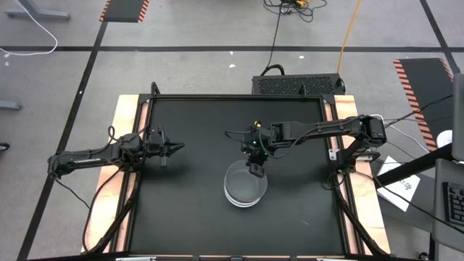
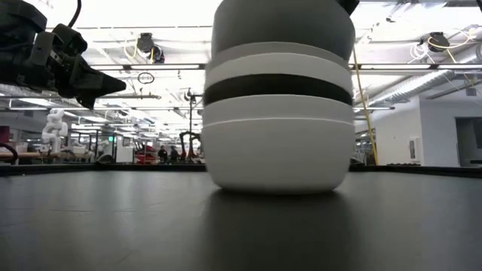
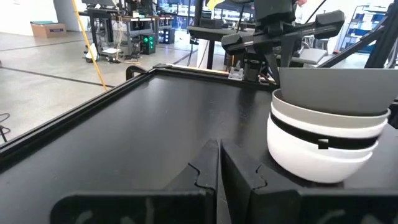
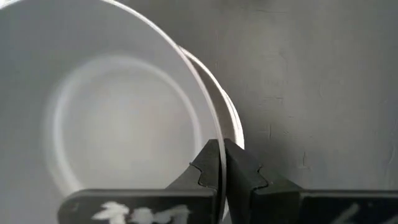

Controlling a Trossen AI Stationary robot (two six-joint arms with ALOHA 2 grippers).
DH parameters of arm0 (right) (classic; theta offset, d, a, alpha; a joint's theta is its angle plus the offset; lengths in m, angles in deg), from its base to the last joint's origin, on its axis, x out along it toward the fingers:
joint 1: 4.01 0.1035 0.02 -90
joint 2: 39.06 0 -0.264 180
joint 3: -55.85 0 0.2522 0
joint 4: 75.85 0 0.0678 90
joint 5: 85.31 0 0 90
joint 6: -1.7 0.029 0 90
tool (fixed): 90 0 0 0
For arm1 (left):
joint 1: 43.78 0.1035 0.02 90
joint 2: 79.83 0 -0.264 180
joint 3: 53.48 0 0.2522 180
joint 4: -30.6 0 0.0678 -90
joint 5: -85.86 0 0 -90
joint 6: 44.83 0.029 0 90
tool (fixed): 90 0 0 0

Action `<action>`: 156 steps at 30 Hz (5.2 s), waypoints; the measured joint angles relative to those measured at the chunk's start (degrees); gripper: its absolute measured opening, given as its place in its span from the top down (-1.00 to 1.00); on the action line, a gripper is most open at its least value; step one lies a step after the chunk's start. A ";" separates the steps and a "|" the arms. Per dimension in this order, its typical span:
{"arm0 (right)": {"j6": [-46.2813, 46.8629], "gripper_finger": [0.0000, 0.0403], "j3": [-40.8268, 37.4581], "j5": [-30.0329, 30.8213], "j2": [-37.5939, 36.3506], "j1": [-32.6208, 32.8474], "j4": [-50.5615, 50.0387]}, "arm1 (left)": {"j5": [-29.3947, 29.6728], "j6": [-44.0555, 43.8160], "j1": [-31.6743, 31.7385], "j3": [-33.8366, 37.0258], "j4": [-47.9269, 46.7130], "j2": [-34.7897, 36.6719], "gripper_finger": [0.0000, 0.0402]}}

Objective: Nest bowls inside each other
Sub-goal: Stack the dark gray bowl on the gray bowl, then return to Home Position

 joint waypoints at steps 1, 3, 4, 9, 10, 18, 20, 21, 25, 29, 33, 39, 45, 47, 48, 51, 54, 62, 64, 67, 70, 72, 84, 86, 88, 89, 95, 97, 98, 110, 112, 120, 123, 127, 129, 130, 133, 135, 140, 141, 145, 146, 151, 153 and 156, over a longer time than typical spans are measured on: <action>0.25 1.00 0.15 0.01 0.02 0.00 -0.55 | -0.01 0.00 0.00 0.00 0.00 0.00 0.89; 0.41 1.00 1.32 0.13 0.02 0.18 -3.34 | -0.02 0.02 0.02 0.00 0.02 0.00 0.89; 0.44 1.00 2.14 0.55 0.02 0.32 -4.86 | -0.01 0.02 0.01 0.00 0.00 0.00 0.89; 0.87 1.00 5.12 3.58 0.00 1.27 -11.05 | -0.02 0.02 0.02 0.00 0.00 0.00 0.89; 0.92 1.00 5.43 3.64 -0.01 1.36 -11.63 | 0.00 0.02 0.02 0.00 0.00 0.00 0.89; 1.86 1.00 5.49 3.78 1.24 1.36 -11.66 | -0.02 -0.19 0.00 0.00 0.00 0.00 0.89; 1.84 1.00 5.49 3.76 2.42 1.36 -11.60 | -0.02 -0.23 0.02 0.00 0.00 0.00 0.89; 1.82 1.00 5.49 3.74 3.14 1.36 -11.32 | -0.02 -0.30 0.02 0.00 0.00 0.00 0.89; 1.68 1.00 5.53 3.50 6.17 1.29 -11.03 | -0.32 -0.70 0.00 0.02 0.00 0.00 0.89; 1.52 1.00 5.57 3.45 6.64 1.32 -9.47 | -0.32 -0.72 0.02 0.04 0.00 0.00 0.89; 1.53 0.96 5.40 3.88 5.42 1.33 -6.30 | -0.32 -0.74 0.02 0.04 0.00 0.00 0.89; 2.69 0.85 5.42 3.74 3.21 1.51 -2.55 | -0.37 -0.76 0.00 0.04 0.00 0.00 0.89; 4.20 0.68 5.42 2.06 2.98 1.46 -2.83 | -0.39 -0.48 0.02 0.03 0.00 0.00 0.89; 4.54 0.64 5.42 1.97 2.99 1.49 -2.73 | -0.39 -0.46 0.02 0.04 0.00 0.00 0.89; 4.54 0.62 5.42 1.87 2.97 1.49 -2.63 | -0.41 -0.48 0.02 0.04 0.00 0.00 0.89; 4.48 0.60 5.42 1.76 2.97 1.21 -2.60 | -0.43 -0.48 0.02 0.04 0.00 0.00 0.89; 3.64 0.63 5.42 1.72 2.97 0.60 -2.62 | -0.45 -0.48 0.02 0.04 0.00 0.00 0.89; 2.94 0.69 5.42 -1.31 2.97 -1.35 -2.62 | -0.48 -0.94 -0.09 0.04 0.00 0.00 0.89; 2.99 0.68 5.42 -1.35 2.97 -1.44 -2.62 | -0.48 -0.92 -0.09 0.04 0.00 0.00 0.89; 2.05 0.66 5.42 -1.44 2.97 -1.44 -2.62 | -0.48 -0.66 -0.09 0.03 0.00 0.00 0.89; 0.94 0.69 5.42 -3.25 2.97 -1.46 -2.97 | -0.48 -0.49 -0.09 0.04 0.00 -0.01 0.89; -0.31 0.79 5.42 -5.58 2.97 -1.51 -3.32 | -0.48 -0.17 -0.09 0.04 0.00 -0.02 0.89; 2.27 0.99 5.42 -9.92 2.93 -3.63 -3.27 | -0.48 -0.24 -0.09 0.04 0.00 0.00 0.89; 2.20 0.99 5.42 -8.03 2.93 -2.85 -3.52 | -0.48 -0.24 -0.09 0.02 0.00 -0.02 0.89; 2.47 0.99 5.42 -5.44 2.93 -2.04 -4.23 | -0.48 -0.25 -0.09 0.03 0.00 0.00 0.89; 2.64 0.99 5.42 -4.34 2.93 -1.66 -4.96 | -0.48 -0.26 -0.09 0.02 0.00 0.00 0.89; 3.91 1.00 5.42 0.85 3.05 0.32 -8.15 | -0.48 -0.31 -0.09 0.02 0.00 0.00 0.89; 4.46 1.00 5.42 2.00 3.60 0.85 -8.19 | -0.48 -0.33 -0.09 0.02 0.00 -0.01 0.89; 4.85 1.00 5.42 2.62 3.87 1.09 -8.44 | -0.48 -0.34 -0.09 0.02 0.00 0.00 0.89; 6.46 0.96 5.47 6.35 7.17 3.02 -5.43 | -0.78 -1.53 -0.09 0.02 0.00 0.00 0.89; 6.49 0.90 5.40 6.50 6.82 3.13 -4.98 | -0.84 -1.53 -0.09 0.02 0.00 -0.02 0.89; 6.50 0.50 5.40 4.89 6.10 3.21 -4.49 | -0.89 -1.31 -0.11 0.02 0.00 -0.02 0.89; 6.49 0.34 5.40 4.83 6.10 3.21 -4.03 | -0.89 -1.30 -0.11 0.02 0.01 -0.02 0.89; 6.44 0.17 5.40 4.83 5.52 3.07 -3.98 | -0.89 -1.27 -0.13 0.02 0.02 -0.01 0.89; 6.21 0.12 5.40 4.81 4.49 2.82 -3.32 | -0.89 -1.17 -0.13 0.02 0.02 -0.02 0.89; 5.52 0.10 5.40 4.83 3.94 2.80 -3.47 | -0.89 -1.15 -0.13 0.02 0.02 -0.01 0.89; 2.21 0.07 5.21 5.49 1.16 3.33 -3.09 | -0.93 -0.50 -0.14 0.02 0.05 0.00 0.89; 0.85 0.08 4.24 6.24 -1.34 4.07 -1.84 | -0.91 -0.44 -0.15 0.02 0.04 -0.02 0.89; -0.72 0.35 -2.04 9.27 -8.00 6.38 3.99 | -1.39 -0.70 -0.14 0.02 0.09 0.00 0.89; -1.58 0.45 -4.09 10.27 -9.89 7.08 6.00 | -1.42 -0.59 -0.15 0.02 0.09 0.00 0.89; -1.77 0.89 -14.07 12.38 -18.21 9.16 14.18 | -1.89 0.46 -0.15 0.02 0.13 0.00 0.89; -1.11 0.94 -16.88 12.62 -20.49 9.36 16.31 | -2.19 0.63 -0.15 0.02 0.13 0.00 0.89; 4.45 0.98 -30.66 14.23 -31.82 10.67 28.09 | -2.33 0.50 -0.15 0.02 0.15 0.00 0.89; 4.81 0.99 -34.59 15.64 -35.26 11.12 30.56 | -2.32 0.47 -0.14 0.02 0.17 0.00 0.89; 4.50 1.00 -38.40 20.75 -39.50 12.37 30.98 | -2.33 0.36 -0.14 0.02 0.17 0.00 0.89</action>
